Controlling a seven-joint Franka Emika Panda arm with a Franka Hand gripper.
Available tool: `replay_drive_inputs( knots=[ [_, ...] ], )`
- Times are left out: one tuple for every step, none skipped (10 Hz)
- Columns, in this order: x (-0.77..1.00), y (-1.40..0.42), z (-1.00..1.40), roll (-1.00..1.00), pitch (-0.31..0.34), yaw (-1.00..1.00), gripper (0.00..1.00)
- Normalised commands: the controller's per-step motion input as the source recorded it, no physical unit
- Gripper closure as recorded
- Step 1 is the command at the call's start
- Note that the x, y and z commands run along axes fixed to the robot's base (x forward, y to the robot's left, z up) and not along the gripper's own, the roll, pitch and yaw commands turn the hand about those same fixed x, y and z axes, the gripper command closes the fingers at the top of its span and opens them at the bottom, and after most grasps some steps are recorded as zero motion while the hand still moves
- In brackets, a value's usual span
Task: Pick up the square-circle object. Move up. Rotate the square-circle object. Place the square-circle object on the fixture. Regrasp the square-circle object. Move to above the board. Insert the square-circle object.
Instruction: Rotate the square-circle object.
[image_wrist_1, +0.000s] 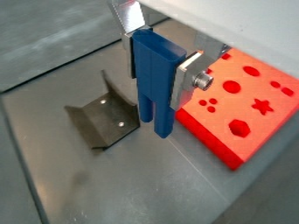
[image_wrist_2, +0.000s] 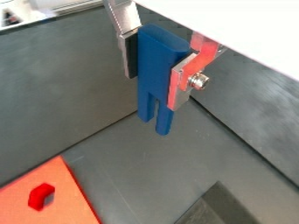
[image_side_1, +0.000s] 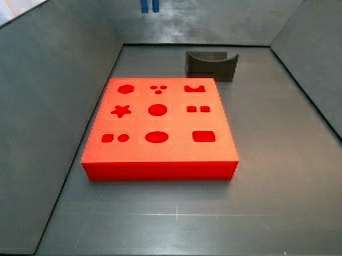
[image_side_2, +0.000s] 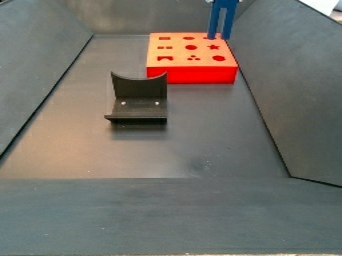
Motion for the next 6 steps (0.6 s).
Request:
replay_drive_inputs(
  knots=[
    [0.01, 0.01, 0.01, -0.15, 0.103, -0.43, 1.00],
    [0.01, 0.01, 0.01, -0.15, 0.102, -0.33, 1.00],
    [0.00, 0.00, -1.00, -0.15, 0.100, -0.19, 1.00],
    [0.01, 0.00, -1.00, -0.15, 0.085, -0.14, 1.00],
    [0.02, 0.00, -1.00, -0.15, 0.032, -0.09, 1.00],
    [0.02, 0.00, -1.00, -0.15, 0.015, -0.08, 1.00]
  ],
)
